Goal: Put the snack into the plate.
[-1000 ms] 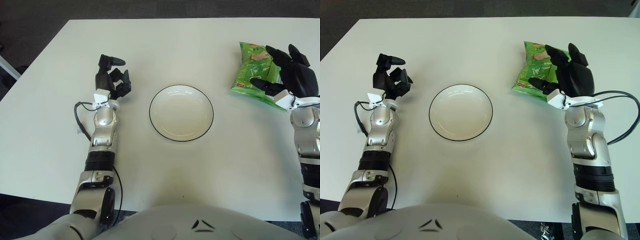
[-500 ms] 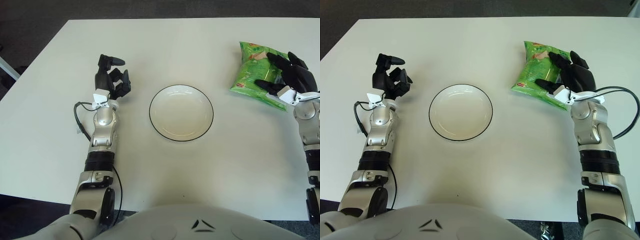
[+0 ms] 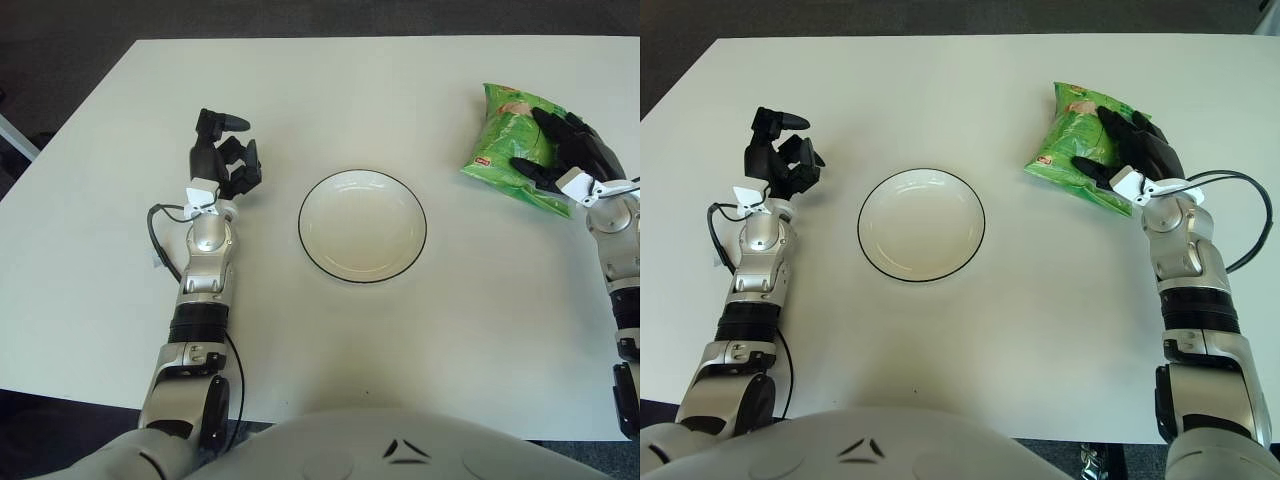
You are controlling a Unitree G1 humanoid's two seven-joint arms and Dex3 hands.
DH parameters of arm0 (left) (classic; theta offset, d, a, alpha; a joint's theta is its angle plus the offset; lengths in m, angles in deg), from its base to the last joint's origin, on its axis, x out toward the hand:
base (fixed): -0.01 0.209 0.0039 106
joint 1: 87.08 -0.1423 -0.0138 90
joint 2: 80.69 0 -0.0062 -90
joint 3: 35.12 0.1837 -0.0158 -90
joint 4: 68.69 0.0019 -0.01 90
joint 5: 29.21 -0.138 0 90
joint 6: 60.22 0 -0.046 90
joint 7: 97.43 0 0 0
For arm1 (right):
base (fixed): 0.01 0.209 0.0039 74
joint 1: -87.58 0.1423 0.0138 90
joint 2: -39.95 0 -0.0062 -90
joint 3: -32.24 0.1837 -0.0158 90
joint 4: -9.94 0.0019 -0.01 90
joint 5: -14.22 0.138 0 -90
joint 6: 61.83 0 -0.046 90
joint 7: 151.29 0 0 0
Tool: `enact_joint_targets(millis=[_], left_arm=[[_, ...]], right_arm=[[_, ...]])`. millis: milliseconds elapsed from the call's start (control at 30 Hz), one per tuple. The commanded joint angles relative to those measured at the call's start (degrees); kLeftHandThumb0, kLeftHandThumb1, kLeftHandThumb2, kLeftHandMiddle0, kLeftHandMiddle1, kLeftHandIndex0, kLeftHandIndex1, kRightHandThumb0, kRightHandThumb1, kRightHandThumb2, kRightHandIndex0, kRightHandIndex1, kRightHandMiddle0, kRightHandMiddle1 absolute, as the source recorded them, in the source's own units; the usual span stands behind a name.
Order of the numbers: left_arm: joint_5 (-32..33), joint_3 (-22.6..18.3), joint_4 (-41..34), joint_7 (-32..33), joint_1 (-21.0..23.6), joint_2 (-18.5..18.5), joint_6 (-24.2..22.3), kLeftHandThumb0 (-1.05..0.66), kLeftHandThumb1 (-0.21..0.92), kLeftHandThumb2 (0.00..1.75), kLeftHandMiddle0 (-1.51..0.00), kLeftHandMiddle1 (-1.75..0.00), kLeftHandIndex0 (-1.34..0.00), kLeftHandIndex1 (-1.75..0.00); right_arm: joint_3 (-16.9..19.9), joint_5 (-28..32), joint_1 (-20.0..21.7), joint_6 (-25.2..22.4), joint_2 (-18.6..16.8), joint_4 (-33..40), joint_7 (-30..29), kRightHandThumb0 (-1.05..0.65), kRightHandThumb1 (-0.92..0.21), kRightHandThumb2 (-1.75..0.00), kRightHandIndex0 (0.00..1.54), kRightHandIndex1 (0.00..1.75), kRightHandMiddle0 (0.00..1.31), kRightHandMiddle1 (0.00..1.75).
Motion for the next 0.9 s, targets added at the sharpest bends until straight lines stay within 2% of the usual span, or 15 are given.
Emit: enact_joint_targets(millis=[0, 267, 333, 400, 467, 500, 567, 600, 633, 700, 767, 833, 867], left_arm=[[0.1, 0.1, 3.9, 0.0, -7.4, -1.7, -0.3, -0.38, 0.71, 0.8, -0.83, -1.75, -0.33, -1.75], [0.1, 0.1, 3.8, 0.1, -7.5, -1.7, -0.1, -0.38, 0.71, 0.8, -0.83, -1.75, -0.33, -1.75], [0.0, 0.1, 3.8, 0.2, -7.6, -1.8, -0.1, -0.38, 0.71, 0.8, -0.83, -1.75, -0.33, -1.75], [0.0, 0.1, 3.7, 0.2, -7.6, -1.8, -0.2, -0.38, 0.71, 0.8, -0.83, -1.75, -0.33, -1.75], [0.0, 0.2, 3.6, 0.2, -7.7, -1.8, -0.2, -0.38, 0.71, 0.8, -0.83, -1.75, -0.33, -1.75], [-0.1, 0.2, 3.5, 0.2, -7.7, -1.8, -0.2, -0.38, 0.71, 0.8, -0.83, -1.75, -0.33, -1.75], [-0.1, 0.2, 3.5, 0.3, -7.7, -1.9, -0.3, -0.38, 0.71, 0.8, -0.83, -1.75, -0.33, -1.75], [-0.1, 0.2, 3.4, 0.3, -7.7, -1.8, -0.3, -0.38, 0.71, 0.8, -0.83, -1.75, -0.33, -1.75], [-0.1, 0.2, 3.4, 0.3, -7.8, -1.9, -0.3, -0.38, 0.71, 0.8, -0.83, -1.75, -0.33, -1.75], [-0.1, 0.2, 3.3, 0.3, -7.8, -1.9, -0.4, -0.38, 0.71, 0.8, -0.83, -1.75, -0.33, -1.75], [-0.1, 0.2, 3.3, 0.3, -7.8, -1.9, -0.4, -0.38, 0.71, 0.8, -0.84, -1.75, -0.33, -1.75], [-0.2, 0.2, 3.3, 0.4, -7.8, -1.9, -0.4, -0.38, 0.71, 0.8, -0.84, -1.75, -0.33, -1.75], [-0.2, 0.2, 3.3, 0.4, -7.8, -1.9, -0.5, -0.38, 0.71, 0.8, -0.84, -1.75, -0.33, -1.75]], right_arm=[[-1.9, 1.4, -2.4, -1.8, -0.8, -2.1, 3.1, -0.92, -0.92, -0.5, 0.02, 0.0, 0.28, 0.01], [-4.1, 1.0, -3.7, -0.5, -1.5, -3.5, 1.5, -0.9, -0.92, -0.49, 0.03, 0.01, 0.31, 0.02], [-4.6, 0.6, -4.0, 0.3, -1.6, -3.9, 0.6, -0.88, -0.92, -0.48, 0.08, 0.02, 0.41, 0.07], [-4.8, 0.4, -4.3, 0.9, -1.8, -4.0, -0.7, -0.84, -0.92, -0.44, 0.19, 0.03, 0.53, 0.13], [-4.9, 0.3, -4.8, 1.2, -2.2, -4.1, -2.1, -0.79, -0.92, -0.39, 0.33, 0.03, 0.6, 0.26], [-4.9, 0.3, -5.0, 1.3, -2.2, -4.1, -2.6, -0.77, -0.92, -0.37, 0.37, 0.02, 0.6, 0.32], [-4.9, 0.3, -5.3, 1.2, -2.7, -4.2, -4.2, -0.72, -0.92, -0.3, 0.5, 0.03, 0.59, 0.56], [-4.9, 0.2, -5.5, 1.1, -2.9, -4.1, -5.1, -0.7, -0.92, -0.28, 0.53, 0.03, 0.59, 0.61], [-4.9, 0.1, -5.6, 1.0, -3.0, -4.0, -5.7, -0.64, -0.92, -0.21, 0.54, 0.18, 0.57, 0.73], [-4.9, 0.0, -5.8, 0.6, -3.2, -3.7, -6.9, -0.55, -0.92, -0.16, 0.45, 0.57, 0.57, 0.91], [-4.6, -0.1, -6.1, 0.7, -3.8, -3.5, -9.3, -0.44, -0.92, -0.14, 0.34, 1.12, 0.6, 1.14], [-4.2, -0.1, -6.2, 1.3, -4.5, -3.7, -12.1, -0.4, -0.92, -0.15, 0.32, 1.42, 0.58, 1.25], [-4.0, -0.1, -6.3, 1.5, -4.8, -3.8, -13.2, -0.39, -0.86, -0.31, 0.33, 1.54, 0.55, 1.35]])
